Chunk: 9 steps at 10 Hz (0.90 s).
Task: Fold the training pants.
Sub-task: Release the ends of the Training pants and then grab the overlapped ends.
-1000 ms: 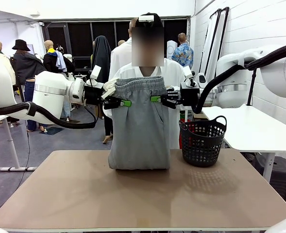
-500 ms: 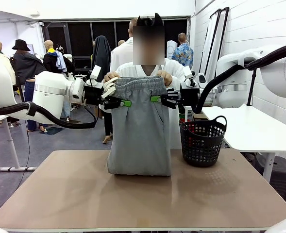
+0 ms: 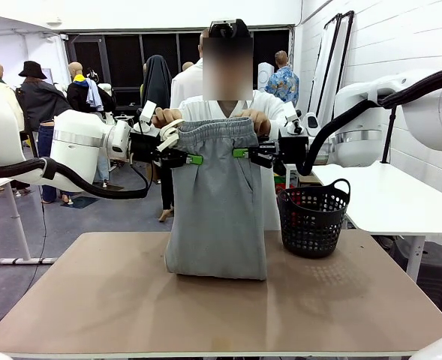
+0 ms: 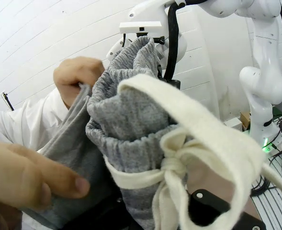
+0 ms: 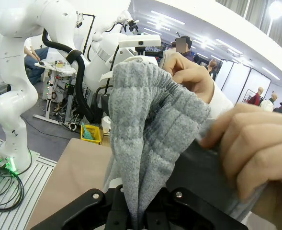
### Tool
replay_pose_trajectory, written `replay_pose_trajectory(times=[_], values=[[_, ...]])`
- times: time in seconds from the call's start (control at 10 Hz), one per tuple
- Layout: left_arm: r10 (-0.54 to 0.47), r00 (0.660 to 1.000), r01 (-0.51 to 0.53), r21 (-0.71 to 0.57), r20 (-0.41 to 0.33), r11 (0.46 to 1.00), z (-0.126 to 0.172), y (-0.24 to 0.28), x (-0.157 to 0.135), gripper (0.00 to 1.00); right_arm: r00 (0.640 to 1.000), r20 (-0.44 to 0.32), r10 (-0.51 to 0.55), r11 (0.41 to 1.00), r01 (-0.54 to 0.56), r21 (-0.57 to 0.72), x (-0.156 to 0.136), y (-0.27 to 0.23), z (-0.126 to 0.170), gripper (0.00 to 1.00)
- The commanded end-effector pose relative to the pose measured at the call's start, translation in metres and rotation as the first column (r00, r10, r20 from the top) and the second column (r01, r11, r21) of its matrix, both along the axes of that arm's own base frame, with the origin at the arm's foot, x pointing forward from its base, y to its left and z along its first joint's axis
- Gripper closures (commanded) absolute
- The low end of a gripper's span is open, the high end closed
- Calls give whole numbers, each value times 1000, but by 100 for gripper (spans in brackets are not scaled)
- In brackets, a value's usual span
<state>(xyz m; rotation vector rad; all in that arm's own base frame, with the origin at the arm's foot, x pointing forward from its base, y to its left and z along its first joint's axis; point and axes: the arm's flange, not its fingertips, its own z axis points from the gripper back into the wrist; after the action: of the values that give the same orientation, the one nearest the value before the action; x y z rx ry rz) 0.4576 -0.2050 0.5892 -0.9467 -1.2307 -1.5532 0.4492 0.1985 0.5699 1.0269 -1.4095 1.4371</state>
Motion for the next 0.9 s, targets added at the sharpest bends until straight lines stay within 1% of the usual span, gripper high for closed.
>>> replay_pose_trajectory(times=[0.0,0.8], values=[[7,1000,-7,-23,17,1000,1,1,-4,100,1000,4,6,1000,-6,6,-1,2,3,100],[7,1000,-7,-23,17,1000,1,1,-4,100,1000,4,6,1000,-6,6,-1,2,3,100]])
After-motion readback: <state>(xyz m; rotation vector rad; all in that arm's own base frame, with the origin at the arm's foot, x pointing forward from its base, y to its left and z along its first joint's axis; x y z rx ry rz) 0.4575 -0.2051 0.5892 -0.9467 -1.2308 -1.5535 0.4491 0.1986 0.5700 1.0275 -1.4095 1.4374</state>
